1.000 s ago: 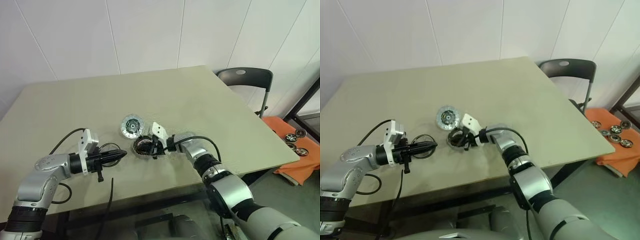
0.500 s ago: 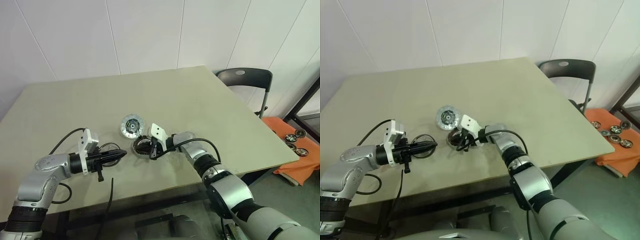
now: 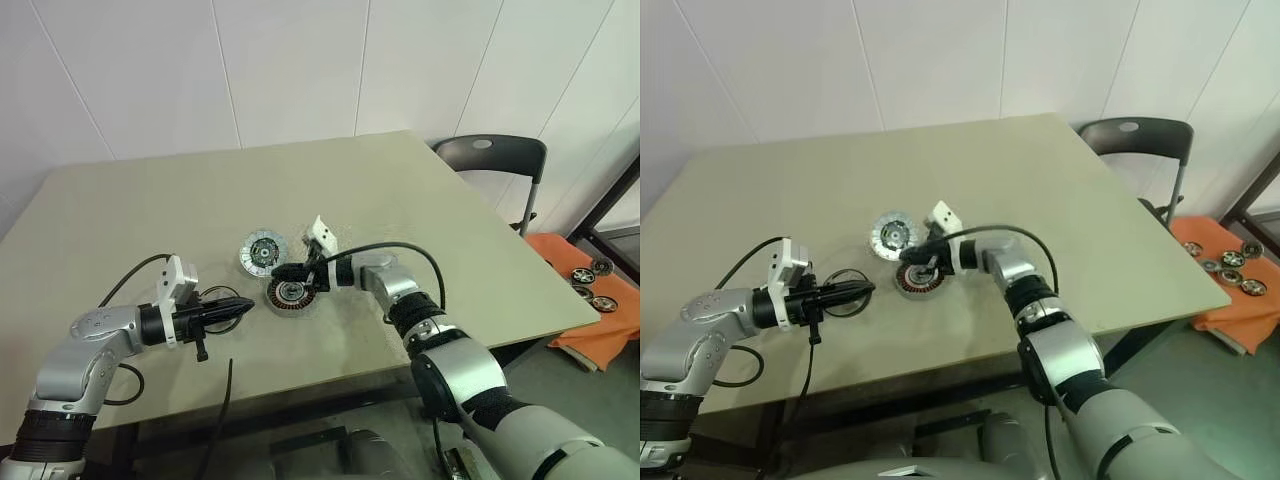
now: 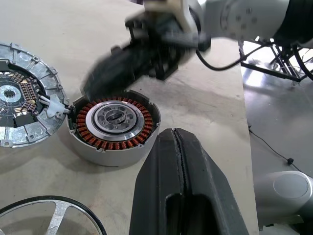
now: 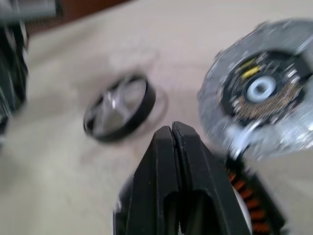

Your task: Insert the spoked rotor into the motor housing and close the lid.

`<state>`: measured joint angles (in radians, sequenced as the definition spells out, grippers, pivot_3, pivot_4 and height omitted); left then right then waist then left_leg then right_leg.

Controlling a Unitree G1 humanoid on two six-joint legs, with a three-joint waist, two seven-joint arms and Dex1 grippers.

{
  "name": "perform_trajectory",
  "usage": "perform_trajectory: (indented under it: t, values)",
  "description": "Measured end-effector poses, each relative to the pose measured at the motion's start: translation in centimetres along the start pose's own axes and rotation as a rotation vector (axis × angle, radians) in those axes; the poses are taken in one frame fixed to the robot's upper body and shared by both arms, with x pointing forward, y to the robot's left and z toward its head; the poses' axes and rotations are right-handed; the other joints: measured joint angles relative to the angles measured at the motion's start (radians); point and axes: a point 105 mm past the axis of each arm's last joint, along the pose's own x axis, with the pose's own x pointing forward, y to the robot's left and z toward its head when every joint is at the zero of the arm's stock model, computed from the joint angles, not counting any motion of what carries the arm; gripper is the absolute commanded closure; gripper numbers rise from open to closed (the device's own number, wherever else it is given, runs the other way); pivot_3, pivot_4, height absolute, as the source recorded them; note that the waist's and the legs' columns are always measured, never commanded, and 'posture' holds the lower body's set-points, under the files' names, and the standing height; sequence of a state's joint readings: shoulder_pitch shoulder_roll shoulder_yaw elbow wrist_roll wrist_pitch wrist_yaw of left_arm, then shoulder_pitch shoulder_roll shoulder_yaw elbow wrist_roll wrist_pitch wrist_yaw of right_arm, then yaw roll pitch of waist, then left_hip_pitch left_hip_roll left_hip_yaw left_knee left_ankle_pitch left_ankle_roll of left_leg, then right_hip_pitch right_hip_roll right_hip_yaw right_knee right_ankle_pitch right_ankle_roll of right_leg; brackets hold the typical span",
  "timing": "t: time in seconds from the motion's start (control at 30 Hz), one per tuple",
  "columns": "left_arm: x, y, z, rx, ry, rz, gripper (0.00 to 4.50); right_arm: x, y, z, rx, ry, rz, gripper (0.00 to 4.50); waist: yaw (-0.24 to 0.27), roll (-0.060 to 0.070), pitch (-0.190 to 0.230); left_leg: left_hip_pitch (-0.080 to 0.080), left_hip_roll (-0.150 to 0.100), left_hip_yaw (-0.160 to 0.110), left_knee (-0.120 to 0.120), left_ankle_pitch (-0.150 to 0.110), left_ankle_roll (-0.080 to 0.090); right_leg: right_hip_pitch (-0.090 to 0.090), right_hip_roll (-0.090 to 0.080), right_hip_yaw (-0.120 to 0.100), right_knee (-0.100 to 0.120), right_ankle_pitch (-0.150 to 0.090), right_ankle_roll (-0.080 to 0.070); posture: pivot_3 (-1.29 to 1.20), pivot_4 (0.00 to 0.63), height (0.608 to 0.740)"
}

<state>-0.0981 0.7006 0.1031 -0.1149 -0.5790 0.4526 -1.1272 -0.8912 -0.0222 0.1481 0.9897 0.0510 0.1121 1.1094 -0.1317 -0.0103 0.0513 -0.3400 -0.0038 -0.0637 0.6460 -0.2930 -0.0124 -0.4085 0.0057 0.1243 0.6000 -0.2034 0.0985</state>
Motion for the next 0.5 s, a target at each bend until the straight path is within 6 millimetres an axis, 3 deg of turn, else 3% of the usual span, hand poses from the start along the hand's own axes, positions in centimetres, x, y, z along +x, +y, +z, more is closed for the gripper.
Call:
perform_trajectory:
  t: [0.1,0.27,0.5]
  values:
    - [0.0,0.0,0.0,0.000,0.000,0.000,4.50,0.2,0.4,-1.2,-0.049,0.042,0.011,4.45,0.000,0.000,0.000,0.000,0.000,0.000,0.000,0.000,0.000,0.000,0.000,0.000,0.000,0.000,0.000,0.00,0.000,0.740]
    - [0.0,0.0,0.0,0.000,0.000,0.000,4.50,0.0,0.3,-1.5,-0.158,0.077,-0.002,4.45,-0.001,0.000,0.000,0.000,0.000,0.000,0.000,0.000,0.000,0.000,0.000,0.000,0.000,0.000,0.000,0.00,0.000,0.740]
    - [0.0,0.0,-0.1,-0.002,0.001,0.001,4.50,0.0,0.1,-1.9,-0.181,0.087,-0.024,4.45,0.000,0.000,0.000,0.001,0.000,0.000,0.000,0.000,0.000,0.000,0.000,0.000,0.000,0.000,0.000,0.00,0.000,0.740]
